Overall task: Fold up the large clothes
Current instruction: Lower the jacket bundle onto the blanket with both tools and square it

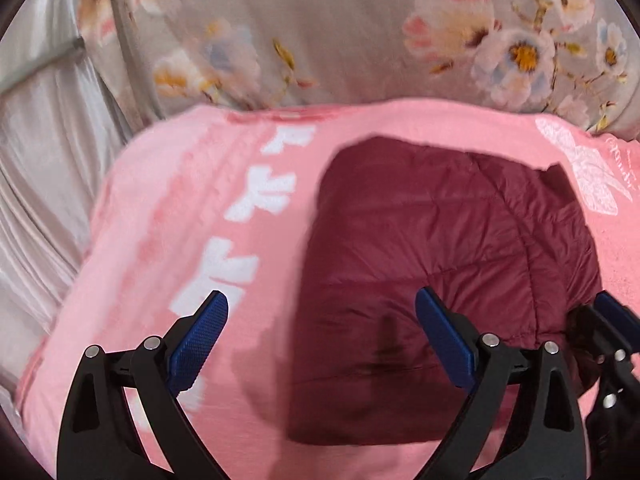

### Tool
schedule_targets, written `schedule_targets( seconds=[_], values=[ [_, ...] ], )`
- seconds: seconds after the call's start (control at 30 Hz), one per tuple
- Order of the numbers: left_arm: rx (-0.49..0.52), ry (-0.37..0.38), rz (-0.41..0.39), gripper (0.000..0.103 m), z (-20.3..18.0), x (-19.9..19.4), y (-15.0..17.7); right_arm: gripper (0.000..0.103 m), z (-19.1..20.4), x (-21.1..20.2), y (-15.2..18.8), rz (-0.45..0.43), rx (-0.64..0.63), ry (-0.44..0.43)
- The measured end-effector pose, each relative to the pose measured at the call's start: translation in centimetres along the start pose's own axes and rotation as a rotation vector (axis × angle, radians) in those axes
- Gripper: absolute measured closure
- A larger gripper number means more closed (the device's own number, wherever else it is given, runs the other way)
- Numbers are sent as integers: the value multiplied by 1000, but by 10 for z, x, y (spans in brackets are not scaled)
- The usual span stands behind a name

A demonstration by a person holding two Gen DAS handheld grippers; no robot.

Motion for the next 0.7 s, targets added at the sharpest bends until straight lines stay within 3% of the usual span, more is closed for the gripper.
schedule_targets(
  seconds=[0.17,0.7],
  values=[
    [11,8,28,11,-13,21,13,89,-20,22,12,39,44,24],
    [2,36,36,6,-20,41,25,91,-29,52,27,63,89,14]
  ],
)
Point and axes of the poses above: each gripper's, at about its wrist camera, not at the fingertips, and x roughly the way its jaws point, z to its left, y to its underside, the point moved 5 cm from there along x, roughly the way its jaws point
